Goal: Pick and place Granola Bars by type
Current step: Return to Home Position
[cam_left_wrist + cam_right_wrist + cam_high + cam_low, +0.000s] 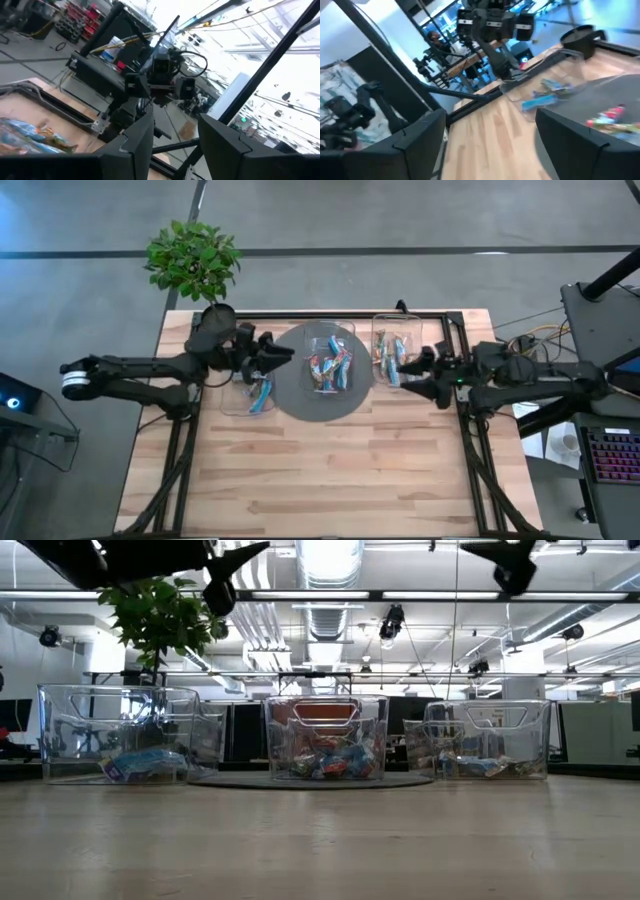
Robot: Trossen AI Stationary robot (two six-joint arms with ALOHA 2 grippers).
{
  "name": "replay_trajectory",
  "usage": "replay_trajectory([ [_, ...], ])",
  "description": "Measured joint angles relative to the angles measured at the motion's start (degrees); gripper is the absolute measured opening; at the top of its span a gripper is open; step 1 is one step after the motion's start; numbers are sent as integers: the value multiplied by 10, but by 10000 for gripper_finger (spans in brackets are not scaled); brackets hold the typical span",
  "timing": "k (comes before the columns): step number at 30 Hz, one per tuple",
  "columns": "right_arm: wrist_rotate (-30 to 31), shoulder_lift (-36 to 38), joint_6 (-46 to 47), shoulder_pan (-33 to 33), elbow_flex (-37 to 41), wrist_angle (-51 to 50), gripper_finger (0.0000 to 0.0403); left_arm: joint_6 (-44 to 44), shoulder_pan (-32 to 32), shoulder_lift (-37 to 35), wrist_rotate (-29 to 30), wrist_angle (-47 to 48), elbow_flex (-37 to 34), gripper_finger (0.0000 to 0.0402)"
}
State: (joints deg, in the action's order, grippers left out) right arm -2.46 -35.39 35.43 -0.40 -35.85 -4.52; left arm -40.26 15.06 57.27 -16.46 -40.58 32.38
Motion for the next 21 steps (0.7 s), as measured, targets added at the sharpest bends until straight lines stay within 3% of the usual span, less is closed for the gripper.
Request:
replay_trajectory([
  [6,7,127,-35,-18,18,-111,309,21,-1,-64,27,8,-27,138],
  [12,11,230,-94,-19,24,-161,310,46,-1,-140,126,64,-65,138],
  [21,12,319,-117,-19,55,-163,306,46,-2,-232,124,72,-135,138],
])
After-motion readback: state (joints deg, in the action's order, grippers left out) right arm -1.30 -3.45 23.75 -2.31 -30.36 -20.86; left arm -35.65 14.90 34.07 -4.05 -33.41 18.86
